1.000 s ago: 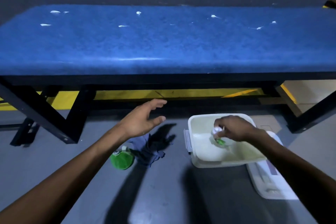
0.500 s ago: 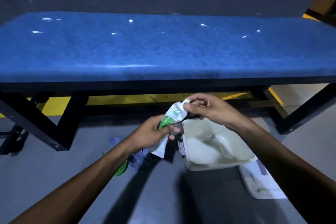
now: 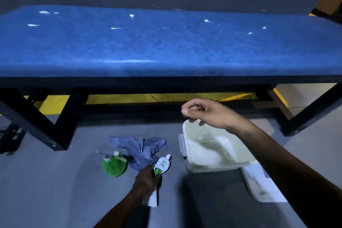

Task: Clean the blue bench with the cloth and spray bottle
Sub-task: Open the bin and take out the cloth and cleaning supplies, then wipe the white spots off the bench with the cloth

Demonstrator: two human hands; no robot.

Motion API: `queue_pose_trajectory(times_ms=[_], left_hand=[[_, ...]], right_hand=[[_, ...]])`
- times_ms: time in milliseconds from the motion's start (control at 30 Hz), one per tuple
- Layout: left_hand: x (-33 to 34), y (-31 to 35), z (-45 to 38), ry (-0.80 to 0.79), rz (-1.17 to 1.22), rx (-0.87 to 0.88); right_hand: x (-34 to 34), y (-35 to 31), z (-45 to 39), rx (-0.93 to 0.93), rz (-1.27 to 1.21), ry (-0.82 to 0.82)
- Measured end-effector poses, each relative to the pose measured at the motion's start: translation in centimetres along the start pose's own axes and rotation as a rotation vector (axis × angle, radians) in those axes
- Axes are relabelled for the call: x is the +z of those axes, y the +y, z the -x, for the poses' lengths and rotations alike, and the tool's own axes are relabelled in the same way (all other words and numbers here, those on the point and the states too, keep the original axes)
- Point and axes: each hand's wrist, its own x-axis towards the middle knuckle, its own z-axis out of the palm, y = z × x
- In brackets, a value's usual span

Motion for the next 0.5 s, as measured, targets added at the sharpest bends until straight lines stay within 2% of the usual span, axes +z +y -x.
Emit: queue_pose_trajectory(times_ms=[200, 267, 367, 433, 500], left_hand=[[-2.9, 3.9, 3.0, 0.001, -0.190, 0.123], [-6.5, 6.9, 5.1, -0.073, -0.338, 0.204], [-13.2, 12.5, 9.2, -0.278, -0.689, 0.291], [-18.3, 15.3, 12.7, -0.287, -0.779, 0.376], [-23.7, 17.4, 16.5, -0.194, -0.663, 0.523]], right_hand=[[0.5, 0.9, 0.0, 0.035, 0.047, -0.034], [1.1, 1.5, -0.2, 0.046, 0.061, -0.030], [3.1, 3.3, -1.4, 0.058, 0.100, 0.006], [5.6, 4.8, -2.6, 0.068, 0.149, 0.045], [8.8, 6.0, -3.8, 0.083, 0.241, 0.052]])
